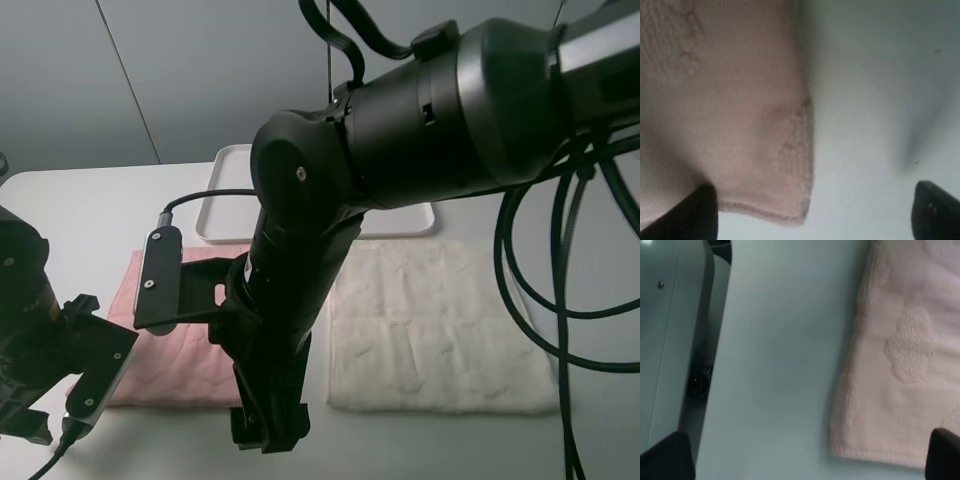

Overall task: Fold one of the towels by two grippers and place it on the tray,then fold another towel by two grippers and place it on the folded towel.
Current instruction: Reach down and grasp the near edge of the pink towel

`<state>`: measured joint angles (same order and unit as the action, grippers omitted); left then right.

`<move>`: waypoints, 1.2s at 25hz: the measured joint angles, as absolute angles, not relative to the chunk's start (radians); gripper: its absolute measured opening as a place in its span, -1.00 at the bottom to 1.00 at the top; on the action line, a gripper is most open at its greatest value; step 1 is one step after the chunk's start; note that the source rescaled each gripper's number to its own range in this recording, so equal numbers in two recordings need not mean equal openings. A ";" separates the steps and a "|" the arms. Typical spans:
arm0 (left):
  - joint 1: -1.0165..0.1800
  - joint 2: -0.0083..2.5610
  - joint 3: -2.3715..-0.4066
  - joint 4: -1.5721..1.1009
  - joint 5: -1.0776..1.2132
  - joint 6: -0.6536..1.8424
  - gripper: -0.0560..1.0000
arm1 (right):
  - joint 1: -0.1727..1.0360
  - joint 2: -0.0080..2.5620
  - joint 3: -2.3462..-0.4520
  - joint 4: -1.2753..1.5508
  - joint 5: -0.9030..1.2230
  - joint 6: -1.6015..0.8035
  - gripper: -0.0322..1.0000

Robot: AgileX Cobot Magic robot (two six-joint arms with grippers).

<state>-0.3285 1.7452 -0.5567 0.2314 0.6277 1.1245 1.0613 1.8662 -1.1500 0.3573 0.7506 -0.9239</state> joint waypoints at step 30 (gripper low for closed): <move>-0.329 1.746 -0.557 0.233 0.631 1.124 0.99 | 1.086 2.088 -1.152 0.142 0.626 -0.700 1.00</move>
